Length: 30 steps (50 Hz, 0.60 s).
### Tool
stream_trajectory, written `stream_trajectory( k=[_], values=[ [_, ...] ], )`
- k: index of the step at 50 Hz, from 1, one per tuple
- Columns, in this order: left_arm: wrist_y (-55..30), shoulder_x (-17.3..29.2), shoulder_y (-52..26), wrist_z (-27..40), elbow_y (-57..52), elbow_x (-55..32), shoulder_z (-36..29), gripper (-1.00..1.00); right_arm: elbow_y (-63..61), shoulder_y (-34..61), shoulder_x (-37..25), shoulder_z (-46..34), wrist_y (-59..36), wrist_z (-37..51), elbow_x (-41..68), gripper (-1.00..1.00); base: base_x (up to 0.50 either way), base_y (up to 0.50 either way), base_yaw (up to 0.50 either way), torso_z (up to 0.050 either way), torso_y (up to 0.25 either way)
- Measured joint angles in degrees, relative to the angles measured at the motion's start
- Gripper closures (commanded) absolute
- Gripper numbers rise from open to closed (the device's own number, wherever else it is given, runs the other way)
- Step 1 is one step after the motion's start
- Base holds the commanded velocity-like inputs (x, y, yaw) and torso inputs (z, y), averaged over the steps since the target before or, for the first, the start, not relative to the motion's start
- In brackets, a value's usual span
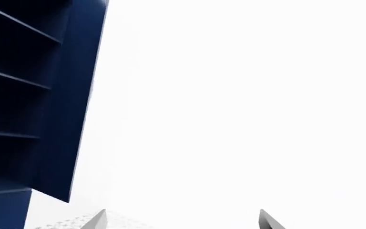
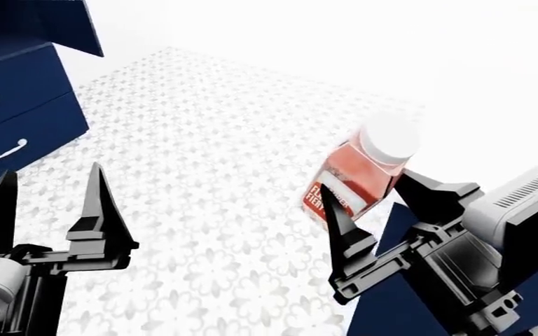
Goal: Pick the paprika from the counter and place it in the cabinet.
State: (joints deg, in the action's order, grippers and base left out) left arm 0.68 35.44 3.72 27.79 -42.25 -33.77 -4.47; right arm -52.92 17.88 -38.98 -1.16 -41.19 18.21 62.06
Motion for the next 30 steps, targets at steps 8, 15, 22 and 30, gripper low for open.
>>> stream_trajectory(
  k=[8,15,22,30],
  values=[
    [0.1,0.1,0.1,0.1,0.0,0.0,0.0,-1.0,0.0,-0.1,-0.1,-0.2,0.2,0.0,-0.2,1.0,-0.04,0.07,0.5,0.0,0.001],
    [0.1,0.1,0.0,0.1,0.0,0.0,0.0,-1.0,0.1,0.0,-0.2,-0.5,0.4,0.0,-0.3,1.0,-0.04,0.06,0.5,0.0,0.0],
    [0.1,0.2,0.0,0.2,0.0,0.0,0.0,-1.0,0.1,0.1,-0.3,-0.6,0.5,0.2,-0.1,1.0,-0.05,0.06,0.5,0.0,0.0],
    [0.1,0.2,0.0,0.2,0.1,0.0,-0.1,-1.0,0.1,0.2,-0.4,-0.9,0.6,0.3,-0.1,1.0,-0.05,0.06,0.5,0.0,0.0]
  ],
)
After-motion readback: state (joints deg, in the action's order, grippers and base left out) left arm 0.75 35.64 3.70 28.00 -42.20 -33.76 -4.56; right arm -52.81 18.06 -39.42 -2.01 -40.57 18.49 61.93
